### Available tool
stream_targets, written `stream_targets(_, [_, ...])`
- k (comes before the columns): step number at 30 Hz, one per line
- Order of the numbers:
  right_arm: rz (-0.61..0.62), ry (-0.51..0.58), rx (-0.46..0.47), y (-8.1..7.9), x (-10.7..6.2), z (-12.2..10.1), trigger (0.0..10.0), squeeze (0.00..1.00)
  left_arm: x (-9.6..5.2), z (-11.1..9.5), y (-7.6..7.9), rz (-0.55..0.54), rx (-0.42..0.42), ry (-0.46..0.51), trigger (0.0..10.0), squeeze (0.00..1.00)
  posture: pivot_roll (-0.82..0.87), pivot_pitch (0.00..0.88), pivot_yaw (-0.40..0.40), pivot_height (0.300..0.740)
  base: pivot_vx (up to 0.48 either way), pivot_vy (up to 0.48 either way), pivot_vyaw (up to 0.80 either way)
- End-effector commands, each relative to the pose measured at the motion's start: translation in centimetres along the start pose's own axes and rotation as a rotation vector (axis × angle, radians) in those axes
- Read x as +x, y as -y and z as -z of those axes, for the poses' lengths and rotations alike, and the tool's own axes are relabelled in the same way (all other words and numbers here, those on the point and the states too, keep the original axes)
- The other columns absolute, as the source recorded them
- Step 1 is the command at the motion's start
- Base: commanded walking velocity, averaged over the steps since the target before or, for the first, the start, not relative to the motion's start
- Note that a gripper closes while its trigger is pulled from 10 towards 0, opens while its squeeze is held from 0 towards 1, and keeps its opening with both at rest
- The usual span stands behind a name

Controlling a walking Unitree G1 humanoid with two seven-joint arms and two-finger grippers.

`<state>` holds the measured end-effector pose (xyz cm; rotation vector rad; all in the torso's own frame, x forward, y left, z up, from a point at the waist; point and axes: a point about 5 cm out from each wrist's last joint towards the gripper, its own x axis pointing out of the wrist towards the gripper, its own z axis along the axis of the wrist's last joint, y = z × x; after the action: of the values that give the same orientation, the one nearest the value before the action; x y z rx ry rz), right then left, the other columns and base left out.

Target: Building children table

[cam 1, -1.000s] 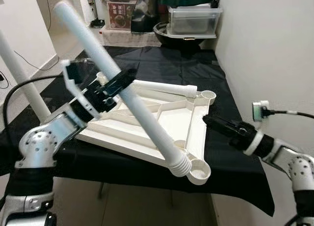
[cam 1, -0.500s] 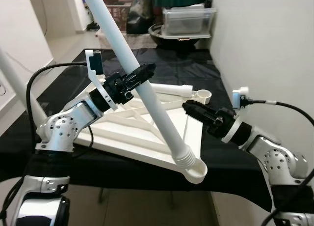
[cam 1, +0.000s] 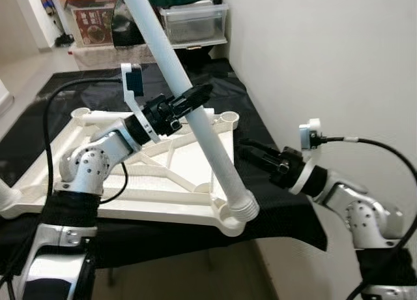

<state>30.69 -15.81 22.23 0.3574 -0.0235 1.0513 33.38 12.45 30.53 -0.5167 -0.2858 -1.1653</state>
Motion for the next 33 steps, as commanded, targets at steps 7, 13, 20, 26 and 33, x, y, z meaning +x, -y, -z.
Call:
stream_targets(7, [-0.047,-0.006,-0.022,-0.8,0.6,-0.1,10.0,0.0,0.2,-0.4,0.0,0.016,0.022,0.026,10.0,0.0,0.0,0.019,0.009,0.74,0.0,0.0,-0.76])
stream_targets(13, [-0.034,-0.014,-0.04,-0.7,0.7,-0.1,10.0,0.0,0.1,-0.5,-0.2,0.02,0.033,0.004,10.0,0.0,0.01,0.021,0.011,0.74,0.0,0.0,-0.72])
stream_targets(20, [-0.03,-0.013,-0.051,-0.6,1.0,-0.1,10.0,0.0,0.1,-0.6,-0.4,0.022,0.044,-0.008,10.0,0.0,0.02,0.027,0.006,0.74,0.0,0.0,-0.73])
stream_targets(26, [-0.045,-0.005,-0.085,-0.8,1.3,-0.6,10.0,0.0,0.2,-0.6,-0.5,0.037,0.056,-0.04,10.0,0.0,0.02,0.027,0.004,0.74,0.0,0.0,-0.35])
stream_targets(33, [-0.09,-0.054,-0.136,-1.0,1.5,-1.2,10.0,0.0,0.6,-1.0,-0.3,0.081,0.075,-0.07,10.0,0.0,0.03,0.03,0.0,0.74,0.0,0.0,0.0])
